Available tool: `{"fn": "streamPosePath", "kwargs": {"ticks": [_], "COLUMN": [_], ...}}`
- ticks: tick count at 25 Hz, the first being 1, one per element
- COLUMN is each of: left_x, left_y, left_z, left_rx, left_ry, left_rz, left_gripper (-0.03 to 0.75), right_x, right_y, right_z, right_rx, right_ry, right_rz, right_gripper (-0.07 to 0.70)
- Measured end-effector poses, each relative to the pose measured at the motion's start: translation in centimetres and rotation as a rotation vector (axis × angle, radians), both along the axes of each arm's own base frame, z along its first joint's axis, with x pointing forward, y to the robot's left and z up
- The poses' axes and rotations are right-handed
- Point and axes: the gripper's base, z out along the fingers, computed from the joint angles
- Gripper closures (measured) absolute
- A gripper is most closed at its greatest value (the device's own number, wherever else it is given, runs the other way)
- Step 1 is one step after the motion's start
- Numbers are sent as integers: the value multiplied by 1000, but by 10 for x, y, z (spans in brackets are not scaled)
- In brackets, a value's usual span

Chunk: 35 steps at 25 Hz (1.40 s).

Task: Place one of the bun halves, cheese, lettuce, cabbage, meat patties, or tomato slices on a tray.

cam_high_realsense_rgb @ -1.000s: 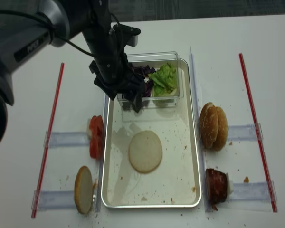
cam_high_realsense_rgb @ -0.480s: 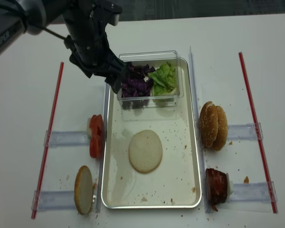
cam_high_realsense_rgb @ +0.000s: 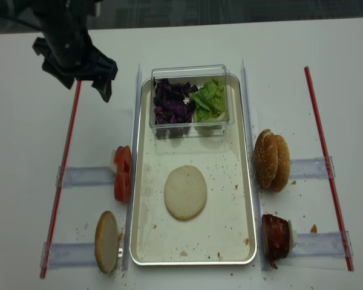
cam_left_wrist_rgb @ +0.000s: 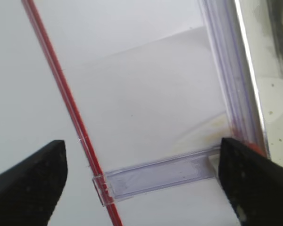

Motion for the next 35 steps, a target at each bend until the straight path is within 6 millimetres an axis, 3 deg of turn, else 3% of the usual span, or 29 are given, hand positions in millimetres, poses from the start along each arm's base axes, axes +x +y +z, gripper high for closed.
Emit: {"fn": "streamPosePath", "kwargs": {"ticks": [8, 18, 27, 35], "left_x": [3, -3, -49, -119], "left_y": [33, 29, 32, 39], "left_z": [0, -2, 17, 37], "left_rx": [0, -55, -51, -39], "left_ry": [2, 24, 13, -27], "left_rz": [89, 93, 89, 106], "left_gripper": [118, 118, 118, 118], "right_x": [0, 0, 0, 0], "right_y": [0, 0, 0, 0], "right_z": [0, 0, 0, 0], "right_rx": [0, -3, -3, -3], "right_ry": [0, 0, 0, 0], "right_rz": [0, 2, 2, 2], "right_gripper": [205, 205, 206, 206]}}
